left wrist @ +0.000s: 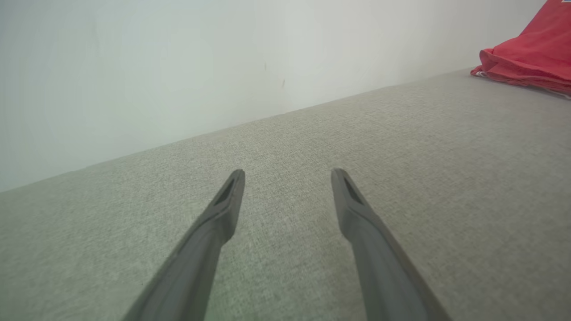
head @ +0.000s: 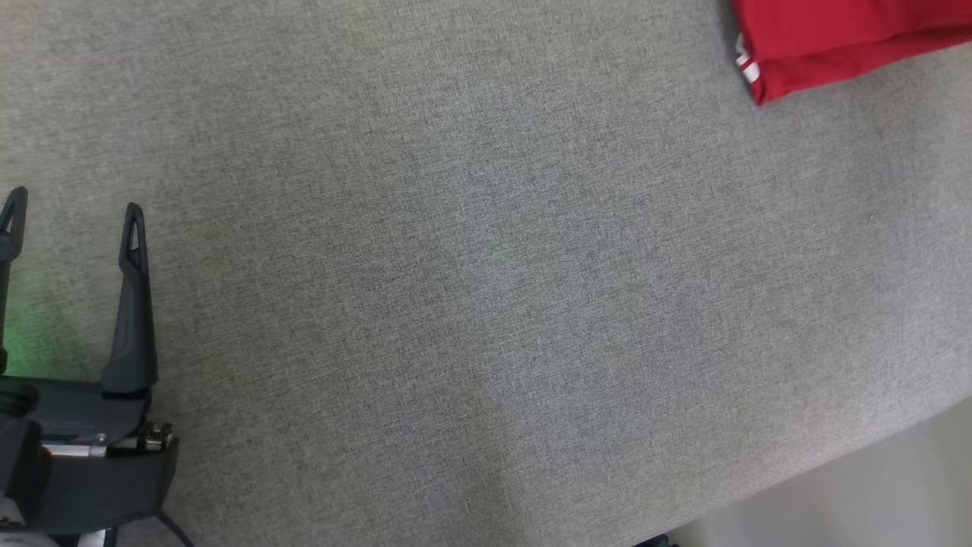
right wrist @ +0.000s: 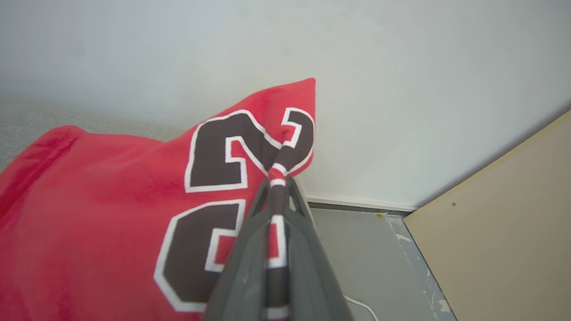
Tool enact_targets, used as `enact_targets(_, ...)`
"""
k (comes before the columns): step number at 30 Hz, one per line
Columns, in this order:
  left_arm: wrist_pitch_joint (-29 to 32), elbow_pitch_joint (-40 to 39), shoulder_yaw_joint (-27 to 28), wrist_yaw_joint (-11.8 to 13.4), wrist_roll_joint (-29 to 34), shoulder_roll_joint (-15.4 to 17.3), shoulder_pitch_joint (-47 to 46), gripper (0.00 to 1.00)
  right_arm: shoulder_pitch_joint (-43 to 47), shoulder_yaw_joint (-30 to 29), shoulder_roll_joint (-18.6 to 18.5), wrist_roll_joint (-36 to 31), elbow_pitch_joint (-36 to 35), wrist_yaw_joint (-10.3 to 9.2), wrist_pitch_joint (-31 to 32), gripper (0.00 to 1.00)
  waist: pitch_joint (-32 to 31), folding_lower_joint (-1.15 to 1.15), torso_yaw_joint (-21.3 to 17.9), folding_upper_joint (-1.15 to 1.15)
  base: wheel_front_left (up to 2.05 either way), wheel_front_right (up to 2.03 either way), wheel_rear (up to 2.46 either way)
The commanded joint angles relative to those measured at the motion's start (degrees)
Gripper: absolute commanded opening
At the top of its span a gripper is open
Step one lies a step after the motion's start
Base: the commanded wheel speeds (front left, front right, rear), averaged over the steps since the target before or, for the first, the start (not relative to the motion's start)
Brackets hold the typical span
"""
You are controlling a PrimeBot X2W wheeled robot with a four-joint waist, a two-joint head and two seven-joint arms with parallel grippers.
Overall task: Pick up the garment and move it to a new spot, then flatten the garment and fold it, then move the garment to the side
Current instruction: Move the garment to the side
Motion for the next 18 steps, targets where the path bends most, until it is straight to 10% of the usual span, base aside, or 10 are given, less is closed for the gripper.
enact_targets(1,0.2,0.2,-0.2,0.2,0.3,0.1,0.4,1.00,-1.1,0.2,-0.4,0.0,0.5,-0.16,0.0,0.00,0.3,-0.01,0.0,-0.01,0.00,0.00,0.00)
enact_targets(9,-0.3,-0.1,-0.4,0.7,0.0,0.1,0.5,1.00,-4.8,1.1,-1.2,0.1,5.6,-0.17,-0.2,0.00,0.8,-0.01,1.0,-0.01,0.00,0.00,0.00)
enact_targets(11,-0.3,0.0,-0.2,0.8,0.0,0.2,0.7,1.00,-5.6,1.2,-1.5,-0.5,6.5,-0.17,-0.8,1.00,1.0,-0.01,1.0,-0.01,0.00,0.00,0.00)
enact_targets(18,-0.4,0.2,0.0,1.4,-0.3,0.4,0.8,1.00,-6.3,0.3,-0.8,-2.7,6.8,-0.17,-2.4,1.00,1.1,-0.01,0.9,-0.01,0.00,0.00,0.00)
